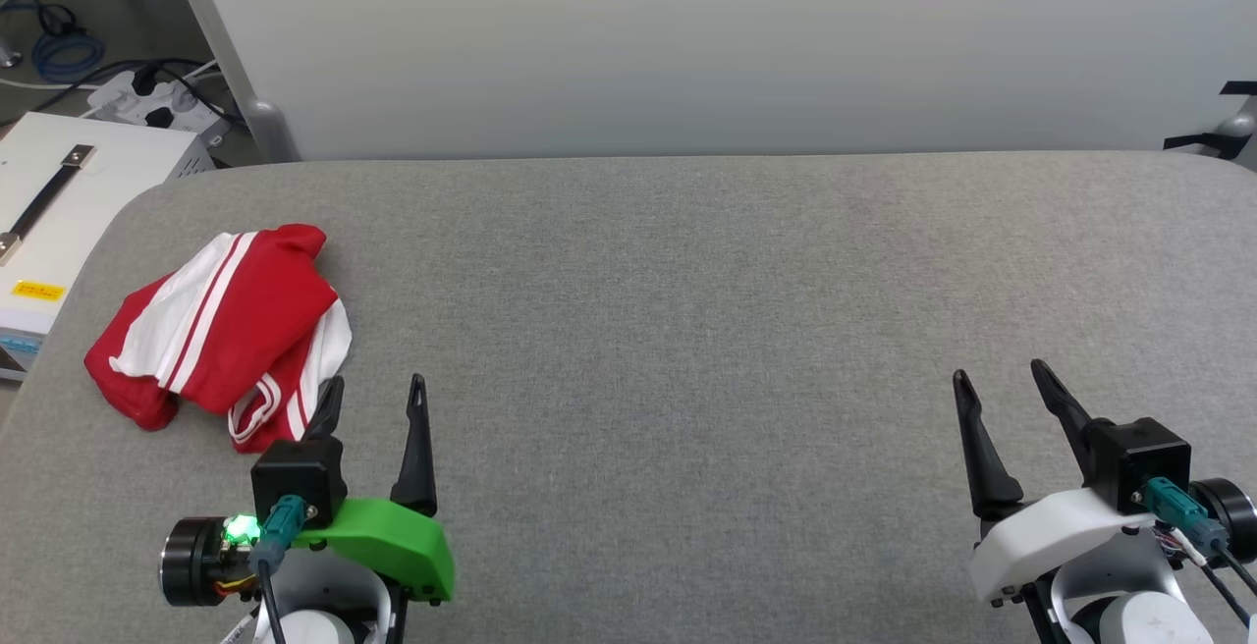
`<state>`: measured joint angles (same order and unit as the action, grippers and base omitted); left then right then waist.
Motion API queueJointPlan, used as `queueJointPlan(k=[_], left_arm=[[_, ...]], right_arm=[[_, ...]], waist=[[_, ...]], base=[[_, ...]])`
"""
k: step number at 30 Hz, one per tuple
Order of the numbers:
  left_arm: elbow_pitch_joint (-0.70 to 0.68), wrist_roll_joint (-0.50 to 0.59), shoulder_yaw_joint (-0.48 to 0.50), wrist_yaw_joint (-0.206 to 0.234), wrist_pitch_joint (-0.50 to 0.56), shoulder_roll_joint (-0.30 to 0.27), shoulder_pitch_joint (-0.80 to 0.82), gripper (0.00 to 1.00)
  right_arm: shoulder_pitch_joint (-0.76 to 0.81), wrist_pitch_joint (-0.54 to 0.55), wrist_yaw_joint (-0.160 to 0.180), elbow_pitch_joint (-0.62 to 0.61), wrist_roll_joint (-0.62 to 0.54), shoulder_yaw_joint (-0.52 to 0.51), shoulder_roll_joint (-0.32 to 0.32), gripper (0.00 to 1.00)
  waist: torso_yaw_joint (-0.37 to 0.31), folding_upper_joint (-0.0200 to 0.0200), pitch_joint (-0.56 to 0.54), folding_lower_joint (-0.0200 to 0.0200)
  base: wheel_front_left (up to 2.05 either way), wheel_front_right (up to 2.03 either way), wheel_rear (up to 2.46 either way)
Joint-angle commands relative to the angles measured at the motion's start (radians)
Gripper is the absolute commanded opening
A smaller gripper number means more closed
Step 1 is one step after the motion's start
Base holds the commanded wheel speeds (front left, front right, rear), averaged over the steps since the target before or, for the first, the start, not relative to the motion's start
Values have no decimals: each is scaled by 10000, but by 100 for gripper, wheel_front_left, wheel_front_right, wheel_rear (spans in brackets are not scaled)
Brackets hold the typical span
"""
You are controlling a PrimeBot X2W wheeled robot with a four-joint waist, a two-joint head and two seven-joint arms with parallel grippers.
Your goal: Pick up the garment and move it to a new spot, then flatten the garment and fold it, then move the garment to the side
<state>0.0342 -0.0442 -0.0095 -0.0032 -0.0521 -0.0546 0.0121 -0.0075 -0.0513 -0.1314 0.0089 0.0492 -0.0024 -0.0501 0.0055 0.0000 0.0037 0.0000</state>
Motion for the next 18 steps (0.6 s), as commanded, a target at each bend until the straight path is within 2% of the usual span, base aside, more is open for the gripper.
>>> queueJointPlan(k=[1, 18], left_arm=[[40, -79, -12, 26, -89, 10, 5, 100], [-14, -309, -71, 37, -442, 16, -40, 100]], right_arm=[[15, -123, 2, -39, 89, 18, -2, 100], [40, -472, 3, -278, 267, 126, -1, 100]], waist=[[5, 0, 5, 0], [66, 0, -3, 0]], base=[[0, 0, 0], [0, 0, 0]])
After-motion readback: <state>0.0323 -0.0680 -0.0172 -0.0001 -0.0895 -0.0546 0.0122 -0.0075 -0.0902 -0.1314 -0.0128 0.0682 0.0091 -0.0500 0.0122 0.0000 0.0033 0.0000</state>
